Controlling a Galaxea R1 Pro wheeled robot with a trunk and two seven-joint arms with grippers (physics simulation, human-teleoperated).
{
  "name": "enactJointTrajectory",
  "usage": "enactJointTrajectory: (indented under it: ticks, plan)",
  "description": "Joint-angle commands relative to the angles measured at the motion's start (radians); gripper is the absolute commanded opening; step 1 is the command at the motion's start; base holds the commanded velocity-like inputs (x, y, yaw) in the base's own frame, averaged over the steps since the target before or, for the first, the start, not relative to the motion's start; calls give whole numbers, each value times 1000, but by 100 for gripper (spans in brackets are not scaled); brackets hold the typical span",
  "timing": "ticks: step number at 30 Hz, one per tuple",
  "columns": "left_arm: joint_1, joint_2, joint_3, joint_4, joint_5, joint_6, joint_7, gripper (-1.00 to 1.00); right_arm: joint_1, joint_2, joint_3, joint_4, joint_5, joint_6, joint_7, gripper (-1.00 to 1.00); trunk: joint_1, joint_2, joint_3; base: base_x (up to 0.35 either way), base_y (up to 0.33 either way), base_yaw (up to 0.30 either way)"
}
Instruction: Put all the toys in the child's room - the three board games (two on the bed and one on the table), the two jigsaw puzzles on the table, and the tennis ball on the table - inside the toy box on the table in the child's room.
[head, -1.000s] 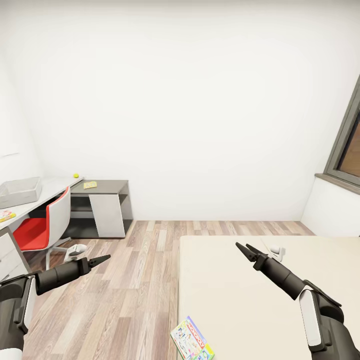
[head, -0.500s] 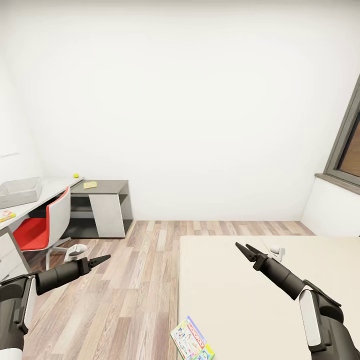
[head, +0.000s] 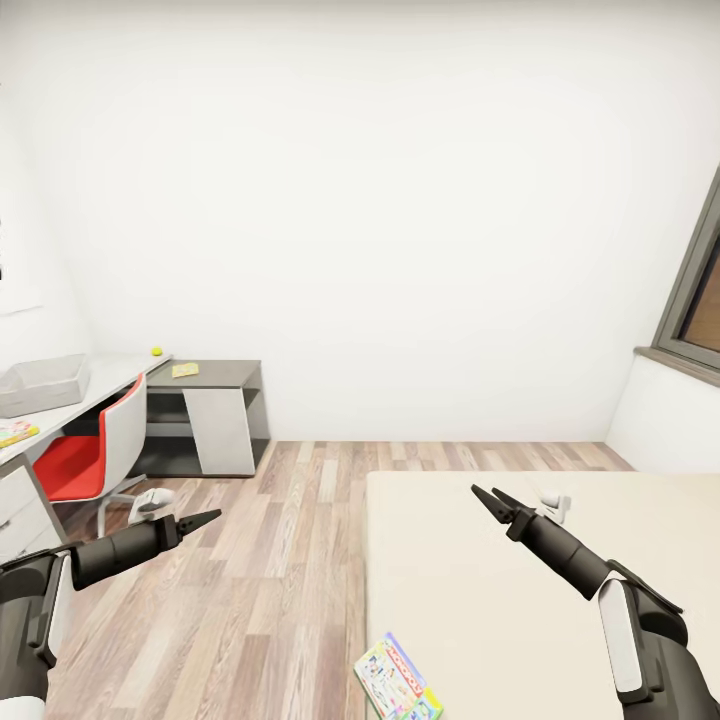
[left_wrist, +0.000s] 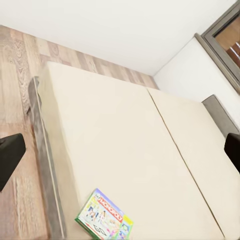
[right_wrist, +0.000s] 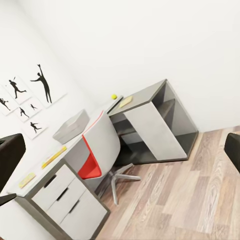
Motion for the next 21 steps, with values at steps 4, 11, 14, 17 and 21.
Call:
enactJointTrajectory:
  ticks: [4, 11, 14, 17, 21]
  plan:
    - [-1, -1, 2, 0, -10, 7, -10, 100, -1, 1, -2, 0, -3, 8, 3, 100, 0, -1, 0, 0, 273, 0]
    - [-1, 0, 2, 0, -10, 7, -10, 100, -1, 1, -2, 0, -3, 8, 3, 100, 0, -1, 0, 0, 285, 0]
    - [-1, 0, 2, 0, -10, 7, -11, 100, -1, 2, -2, 0, -3, 8, 3, 100, 0, -1, 0, 0, 288, 0]
    - [-1, 1, 2, 0, -10, 7, -10, 100, -1, 1, -2, 0, -3, 8, 3, 100, 0, -1, 0, 0, 288, 0]
    - [-1, 1, 2, 0, -10, 7, -10, 100, -1, 0, -2, 0, -3, 8, 3, 100, 0, -1, 0, 0, 288, 0]
